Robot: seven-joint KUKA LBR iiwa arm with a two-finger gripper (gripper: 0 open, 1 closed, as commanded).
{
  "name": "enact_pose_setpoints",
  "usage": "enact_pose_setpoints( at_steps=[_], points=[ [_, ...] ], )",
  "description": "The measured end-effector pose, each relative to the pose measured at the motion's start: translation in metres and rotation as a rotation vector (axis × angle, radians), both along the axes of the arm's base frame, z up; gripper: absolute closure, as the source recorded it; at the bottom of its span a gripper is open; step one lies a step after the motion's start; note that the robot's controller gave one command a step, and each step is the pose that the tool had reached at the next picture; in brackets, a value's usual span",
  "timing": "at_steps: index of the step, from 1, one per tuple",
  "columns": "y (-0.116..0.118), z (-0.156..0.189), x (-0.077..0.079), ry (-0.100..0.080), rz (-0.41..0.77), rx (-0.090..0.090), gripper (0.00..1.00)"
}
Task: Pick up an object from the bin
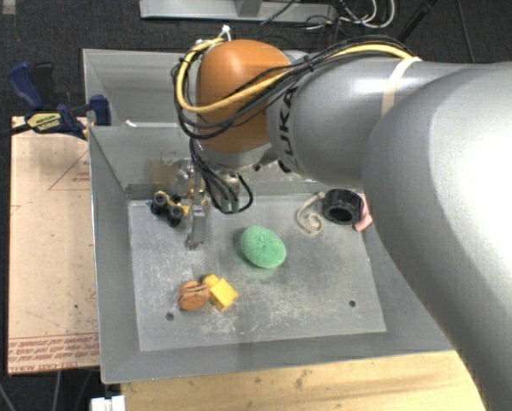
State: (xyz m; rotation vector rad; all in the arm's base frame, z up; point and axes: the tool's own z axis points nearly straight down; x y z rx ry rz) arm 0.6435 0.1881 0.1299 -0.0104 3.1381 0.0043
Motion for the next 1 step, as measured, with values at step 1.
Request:
enact_pose_setpoints(
  at_steps=[1],
  points=[
    [-0.0054, -0.0174, 0.0073, 0.001, -0.146, -0.001, 0.0]
  ],
)
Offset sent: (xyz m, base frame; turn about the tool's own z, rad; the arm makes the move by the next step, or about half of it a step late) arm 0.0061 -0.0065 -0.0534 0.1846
